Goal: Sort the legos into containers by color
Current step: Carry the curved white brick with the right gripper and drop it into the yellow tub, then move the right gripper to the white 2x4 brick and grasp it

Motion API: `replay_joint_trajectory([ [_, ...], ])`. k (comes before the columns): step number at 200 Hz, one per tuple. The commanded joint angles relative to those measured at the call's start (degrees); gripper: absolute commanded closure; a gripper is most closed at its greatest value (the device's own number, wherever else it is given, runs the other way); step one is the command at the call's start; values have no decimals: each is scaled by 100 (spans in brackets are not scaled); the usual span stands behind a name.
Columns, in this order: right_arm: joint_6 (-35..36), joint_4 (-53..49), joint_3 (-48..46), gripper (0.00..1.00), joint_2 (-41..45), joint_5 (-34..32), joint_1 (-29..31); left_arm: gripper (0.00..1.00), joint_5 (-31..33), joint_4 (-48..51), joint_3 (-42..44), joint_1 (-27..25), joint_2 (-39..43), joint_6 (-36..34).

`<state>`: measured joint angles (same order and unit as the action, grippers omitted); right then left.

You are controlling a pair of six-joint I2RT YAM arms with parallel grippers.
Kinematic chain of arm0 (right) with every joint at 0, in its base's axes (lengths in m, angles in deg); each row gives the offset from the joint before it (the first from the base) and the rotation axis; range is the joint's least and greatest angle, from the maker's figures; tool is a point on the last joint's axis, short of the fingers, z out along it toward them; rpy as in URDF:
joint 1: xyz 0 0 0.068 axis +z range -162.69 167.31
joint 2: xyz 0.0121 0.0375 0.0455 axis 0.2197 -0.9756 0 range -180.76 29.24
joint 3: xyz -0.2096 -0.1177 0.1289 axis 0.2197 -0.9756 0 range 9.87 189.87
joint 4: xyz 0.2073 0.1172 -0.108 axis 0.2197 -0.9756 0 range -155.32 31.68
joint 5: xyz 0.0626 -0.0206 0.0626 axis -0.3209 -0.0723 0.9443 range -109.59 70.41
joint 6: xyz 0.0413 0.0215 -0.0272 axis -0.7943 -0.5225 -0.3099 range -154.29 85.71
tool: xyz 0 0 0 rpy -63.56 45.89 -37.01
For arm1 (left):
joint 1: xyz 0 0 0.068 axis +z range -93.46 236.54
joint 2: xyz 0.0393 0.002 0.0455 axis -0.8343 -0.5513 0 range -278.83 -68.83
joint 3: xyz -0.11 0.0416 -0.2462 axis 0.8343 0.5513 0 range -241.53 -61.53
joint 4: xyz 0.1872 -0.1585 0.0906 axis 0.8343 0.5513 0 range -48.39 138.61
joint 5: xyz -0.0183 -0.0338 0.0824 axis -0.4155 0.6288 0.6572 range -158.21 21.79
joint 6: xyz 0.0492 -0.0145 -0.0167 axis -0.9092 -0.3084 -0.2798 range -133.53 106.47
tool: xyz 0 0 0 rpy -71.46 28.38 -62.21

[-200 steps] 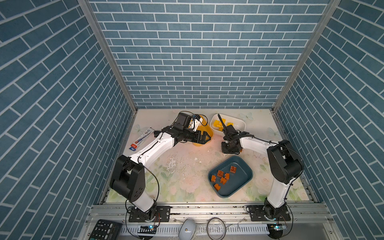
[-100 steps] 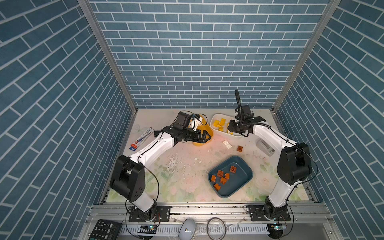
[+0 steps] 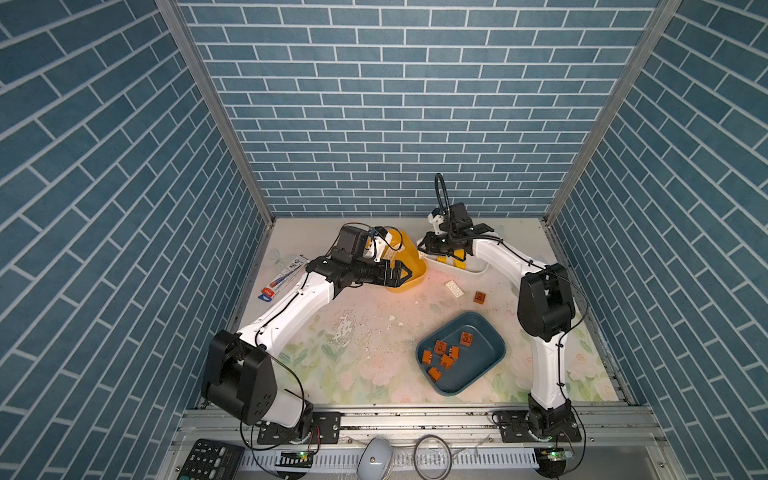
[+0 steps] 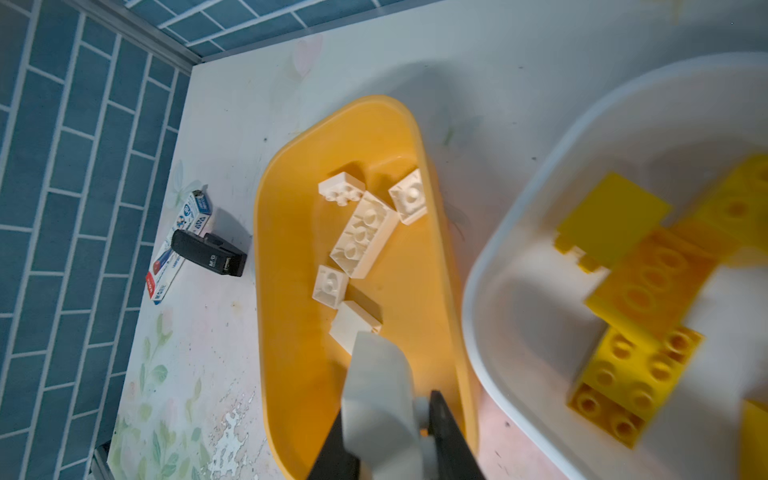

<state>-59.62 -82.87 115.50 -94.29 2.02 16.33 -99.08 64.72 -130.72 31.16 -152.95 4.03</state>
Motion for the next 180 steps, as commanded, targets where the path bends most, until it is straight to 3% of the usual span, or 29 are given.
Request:
replay_joint_trajectory([
  [1, -148, 77, 479, 83, -555, 238, 128, 0, 63, 166, 111, 90, 161, -40],
  [45, -160, -217, 1613, 73, -1465, 266, 303, 1, 79, 150, 246, 137, 261, -11],
  [80, 229, -713, 1912, 54, -1401, 55, 306, 0, 31, 123, 283, 150, 255, -5],
  [106, 730, -959, 1173, 49, -598, -225, 239, 0, 11, 101, 292, 159, 242, -3],
  [143, 1343, -1303, -634, 47, 952, -621, -45, 0, -72, 62, 298, 165, 214, 2],
  [180, 1941, -1650, -1955, 45, 1789, -985, -311, 0, -170, 29, 244, 166, 158, 39],
])
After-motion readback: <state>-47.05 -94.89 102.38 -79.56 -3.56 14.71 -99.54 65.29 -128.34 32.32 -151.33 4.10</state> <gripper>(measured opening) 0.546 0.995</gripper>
